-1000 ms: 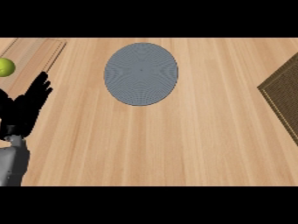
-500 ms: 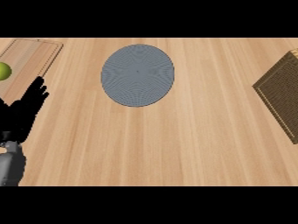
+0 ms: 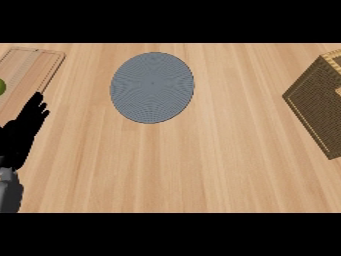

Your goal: Pick the cupcake from the placemat and place it in the basket

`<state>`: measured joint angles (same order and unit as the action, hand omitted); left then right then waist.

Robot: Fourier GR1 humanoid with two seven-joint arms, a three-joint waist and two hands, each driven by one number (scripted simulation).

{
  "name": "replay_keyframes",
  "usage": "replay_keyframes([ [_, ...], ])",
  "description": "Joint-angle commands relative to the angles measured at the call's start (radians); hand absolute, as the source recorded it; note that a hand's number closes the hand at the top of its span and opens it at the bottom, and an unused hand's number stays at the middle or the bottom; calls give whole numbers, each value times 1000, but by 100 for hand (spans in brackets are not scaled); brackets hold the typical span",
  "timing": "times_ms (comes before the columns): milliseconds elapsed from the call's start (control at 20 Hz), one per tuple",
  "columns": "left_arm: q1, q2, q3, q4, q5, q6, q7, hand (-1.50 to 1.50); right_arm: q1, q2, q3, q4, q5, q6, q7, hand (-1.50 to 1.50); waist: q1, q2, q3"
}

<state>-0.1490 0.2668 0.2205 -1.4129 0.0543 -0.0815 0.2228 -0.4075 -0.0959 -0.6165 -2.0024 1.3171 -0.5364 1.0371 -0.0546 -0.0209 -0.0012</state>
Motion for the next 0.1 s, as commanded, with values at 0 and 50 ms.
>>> replay_keyframes([
  [0, -18, 27, 24, 30, -2, -1, -14, 0, 189, 82, 37, -297, -102, 199, 27, -150, -10, 3, 0],
  [50, -9, -7, -11, -4, -20, 18, -2, 0, 283, 92, 28, -349, -161, 189, -2, -150, -15, 1, 1],
])
